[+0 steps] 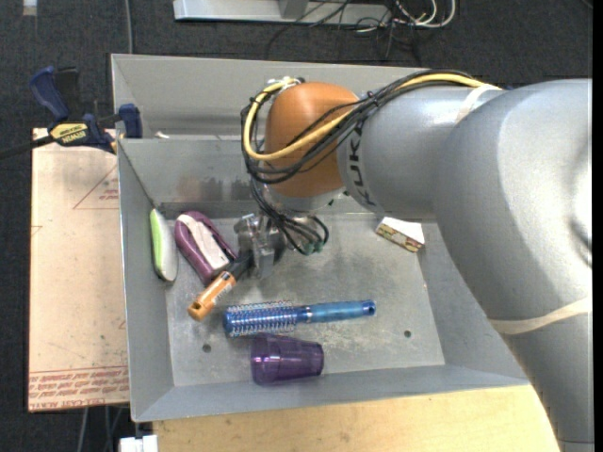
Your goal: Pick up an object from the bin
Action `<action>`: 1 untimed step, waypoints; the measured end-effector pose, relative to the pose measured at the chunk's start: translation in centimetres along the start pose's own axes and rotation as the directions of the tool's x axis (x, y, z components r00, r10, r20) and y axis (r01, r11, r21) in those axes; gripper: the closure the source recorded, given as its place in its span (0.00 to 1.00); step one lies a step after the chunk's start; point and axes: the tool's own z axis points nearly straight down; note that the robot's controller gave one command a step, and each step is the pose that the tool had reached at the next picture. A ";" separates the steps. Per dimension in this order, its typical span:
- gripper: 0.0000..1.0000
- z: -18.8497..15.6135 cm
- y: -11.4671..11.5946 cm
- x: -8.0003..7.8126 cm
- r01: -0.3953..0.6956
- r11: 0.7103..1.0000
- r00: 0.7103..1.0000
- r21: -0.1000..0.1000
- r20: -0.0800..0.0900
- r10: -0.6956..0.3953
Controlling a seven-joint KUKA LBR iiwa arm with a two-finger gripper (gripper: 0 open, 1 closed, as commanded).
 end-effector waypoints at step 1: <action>1.00 0.0 0.0 0.0 0.000 1.000 1.000 0.000 0.000 0.000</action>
Offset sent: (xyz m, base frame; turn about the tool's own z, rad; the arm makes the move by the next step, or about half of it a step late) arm 0.0000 0.0000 0.0000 0.0000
